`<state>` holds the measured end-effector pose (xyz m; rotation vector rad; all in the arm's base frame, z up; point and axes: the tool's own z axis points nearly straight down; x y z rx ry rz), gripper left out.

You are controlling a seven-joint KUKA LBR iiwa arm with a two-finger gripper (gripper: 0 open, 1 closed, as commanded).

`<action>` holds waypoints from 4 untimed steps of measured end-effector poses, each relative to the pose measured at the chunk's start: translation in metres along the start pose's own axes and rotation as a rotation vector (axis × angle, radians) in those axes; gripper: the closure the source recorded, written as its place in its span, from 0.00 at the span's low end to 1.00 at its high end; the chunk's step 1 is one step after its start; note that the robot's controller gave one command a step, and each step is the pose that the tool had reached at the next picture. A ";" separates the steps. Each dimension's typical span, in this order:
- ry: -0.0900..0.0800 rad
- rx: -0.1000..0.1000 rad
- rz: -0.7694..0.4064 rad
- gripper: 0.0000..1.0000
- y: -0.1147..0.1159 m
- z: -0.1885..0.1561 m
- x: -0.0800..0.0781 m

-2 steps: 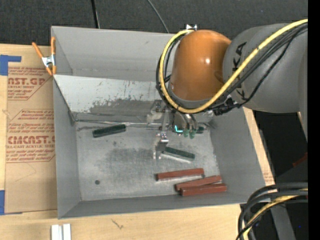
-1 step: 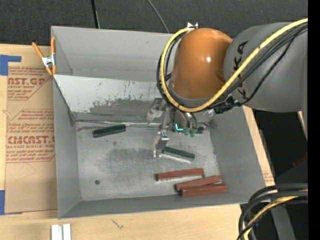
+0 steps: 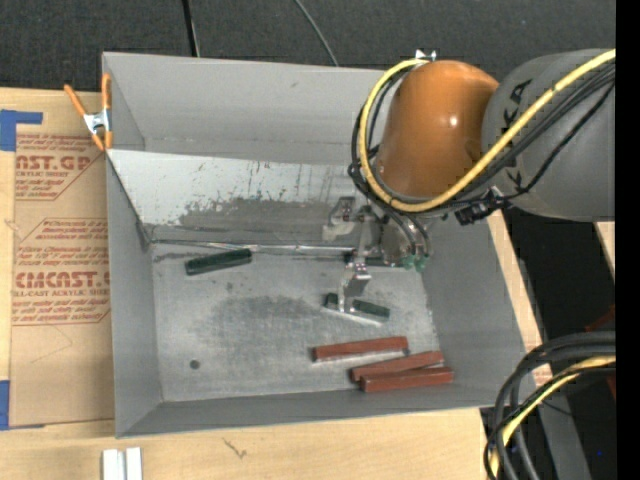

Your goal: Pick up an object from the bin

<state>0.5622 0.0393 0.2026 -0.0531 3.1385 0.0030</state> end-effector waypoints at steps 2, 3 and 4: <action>0.003 0.001 -0.062 1.00 -0.078 0.112 0.024; 0.003 0.001 -0.062 1.00 -0.078 0.112 0.024; -0.001 0.002 -0.070 1.00 -0.083 -0.027 0.004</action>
Offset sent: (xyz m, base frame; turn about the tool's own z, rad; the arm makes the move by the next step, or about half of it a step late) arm -0.0210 -0.0791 -0.1118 -0.0628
